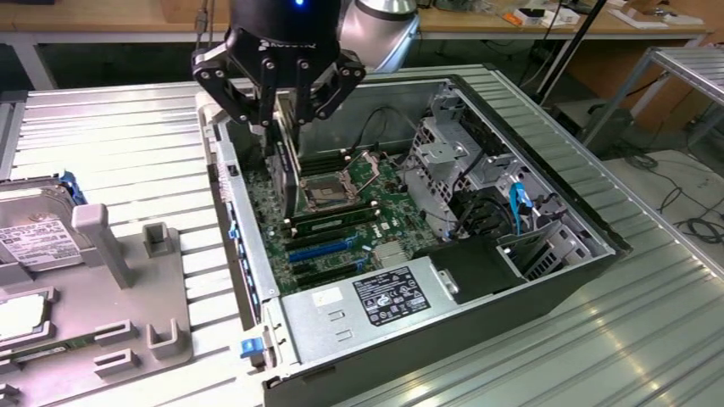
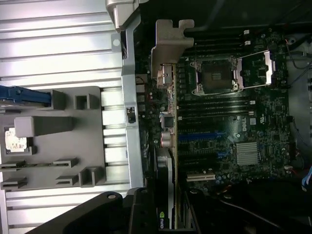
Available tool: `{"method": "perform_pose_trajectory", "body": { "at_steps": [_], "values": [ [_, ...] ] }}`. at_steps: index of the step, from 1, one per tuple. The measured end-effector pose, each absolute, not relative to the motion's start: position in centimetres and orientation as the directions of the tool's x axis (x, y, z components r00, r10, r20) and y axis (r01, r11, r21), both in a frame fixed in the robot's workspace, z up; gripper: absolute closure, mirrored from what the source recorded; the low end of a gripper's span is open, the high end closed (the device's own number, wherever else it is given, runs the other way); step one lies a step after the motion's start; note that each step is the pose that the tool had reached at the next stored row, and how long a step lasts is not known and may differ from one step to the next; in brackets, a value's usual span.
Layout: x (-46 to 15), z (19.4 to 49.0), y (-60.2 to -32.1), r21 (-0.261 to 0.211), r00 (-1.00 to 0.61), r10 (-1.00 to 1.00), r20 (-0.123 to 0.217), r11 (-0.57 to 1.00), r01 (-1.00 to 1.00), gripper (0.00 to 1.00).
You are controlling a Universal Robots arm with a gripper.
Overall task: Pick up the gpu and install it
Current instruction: 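Pick up the gpu and move the gpu toward the slot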
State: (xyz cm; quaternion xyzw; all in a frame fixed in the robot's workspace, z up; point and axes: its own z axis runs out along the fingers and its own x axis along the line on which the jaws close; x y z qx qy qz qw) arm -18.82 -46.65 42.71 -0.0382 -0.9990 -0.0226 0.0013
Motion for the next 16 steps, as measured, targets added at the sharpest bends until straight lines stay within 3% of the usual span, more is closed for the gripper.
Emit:
{"method": "perform_pose_trajectory", "body": {
  "at_steps": [16],
  "values": [
    [-13.1,42.7,-46.7,0.045,-0.997,0.076,0.009,0.996,0.077,0.73]
  ]
}}
